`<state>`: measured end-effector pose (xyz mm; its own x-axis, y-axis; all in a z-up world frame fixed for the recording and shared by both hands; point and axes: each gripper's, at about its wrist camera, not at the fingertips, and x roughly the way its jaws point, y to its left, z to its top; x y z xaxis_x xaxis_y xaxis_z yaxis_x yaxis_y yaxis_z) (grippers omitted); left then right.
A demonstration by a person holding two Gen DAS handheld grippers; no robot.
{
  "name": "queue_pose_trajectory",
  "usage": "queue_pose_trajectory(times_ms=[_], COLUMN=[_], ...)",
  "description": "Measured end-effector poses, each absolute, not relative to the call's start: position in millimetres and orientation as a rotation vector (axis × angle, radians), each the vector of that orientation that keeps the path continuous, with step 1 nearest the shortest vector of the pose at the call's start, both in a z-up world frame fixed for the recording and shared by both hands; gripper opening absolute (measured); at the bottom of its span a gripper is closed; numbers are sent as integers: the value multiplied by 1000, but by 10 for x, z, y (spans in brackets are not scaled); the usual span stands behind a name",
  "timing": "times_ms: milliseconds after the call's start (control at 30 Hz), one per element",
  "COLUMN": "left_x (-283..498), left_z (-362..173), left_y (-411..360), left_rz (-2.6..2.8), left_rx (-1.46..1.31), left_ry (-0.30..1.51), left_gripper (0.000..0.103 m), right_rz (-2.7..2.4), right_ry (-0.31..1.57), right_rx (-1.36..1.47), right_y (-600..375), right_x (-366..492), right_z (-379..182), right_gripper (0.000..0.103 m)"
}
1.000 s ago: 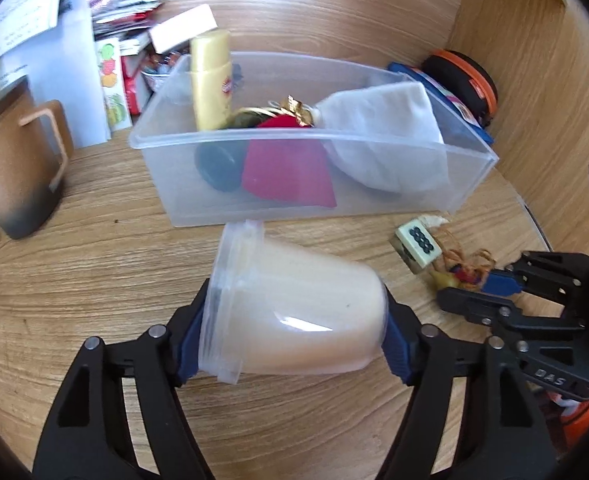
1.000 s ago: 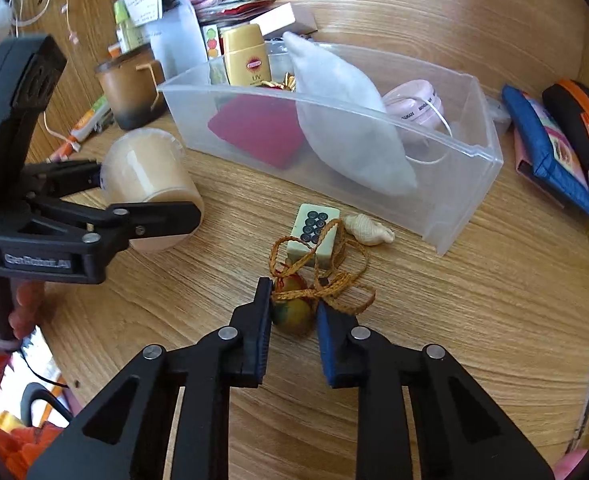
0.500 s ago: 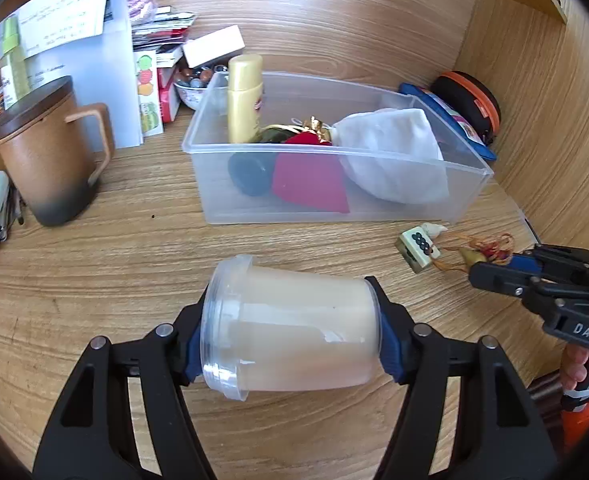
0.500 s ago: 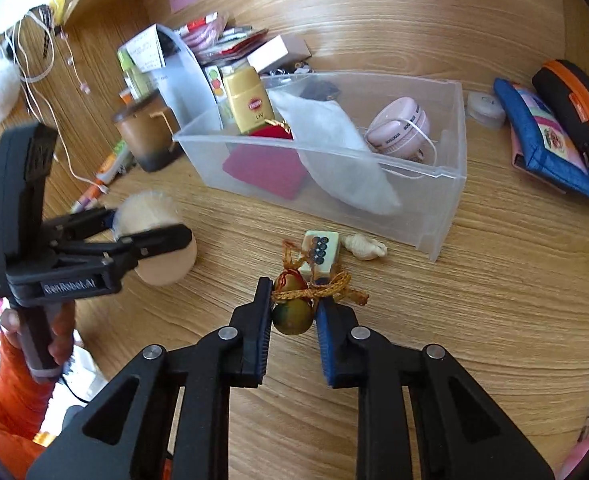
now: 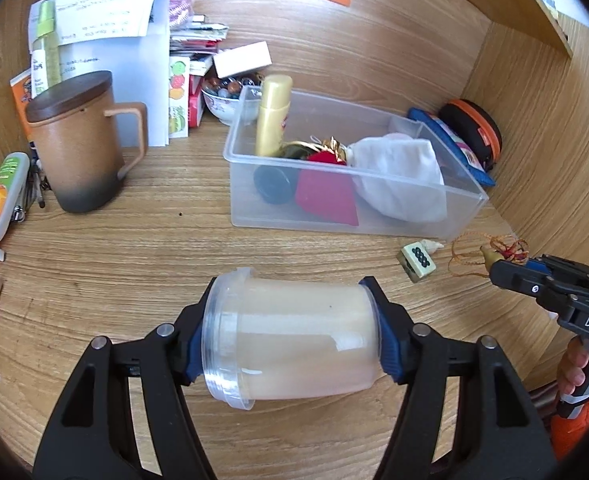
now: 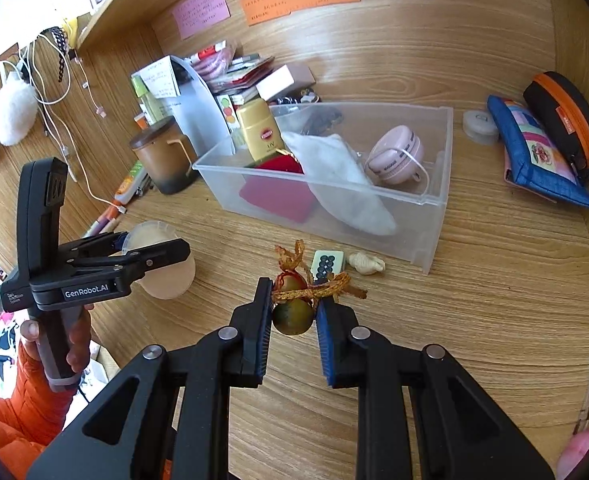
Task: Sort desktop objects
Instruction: 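Lift the cup with the left gripper while the right grasps the gourd charm on its cord, then carry the cup and gourd charm into the clear box and release both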
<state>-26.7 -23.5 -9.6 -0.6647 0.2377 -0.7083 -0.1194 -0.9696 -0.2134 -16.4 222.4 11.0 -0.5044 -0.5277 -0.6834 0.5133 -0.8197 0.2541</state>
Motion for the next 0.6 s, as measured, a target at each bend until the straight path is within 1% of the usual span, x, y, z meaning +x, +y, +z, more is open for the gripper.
queue_pose_trajectory(times_ms=[233,600], left_x=[-242,-266], left_z=[65,272], left_y=[-358,-403], left_rz=[2703,2753], left_rx=[-1133,-1082], left_ry=[-274,-254], left_gripper=[66,66], right_rz=[-2303,-2330], right_ry=[-38,-47], right_rx=[1010,937], right_y=[2211,2279], right_x=[-141,-136], right_z=[214,400], right_gripper=[19,19])
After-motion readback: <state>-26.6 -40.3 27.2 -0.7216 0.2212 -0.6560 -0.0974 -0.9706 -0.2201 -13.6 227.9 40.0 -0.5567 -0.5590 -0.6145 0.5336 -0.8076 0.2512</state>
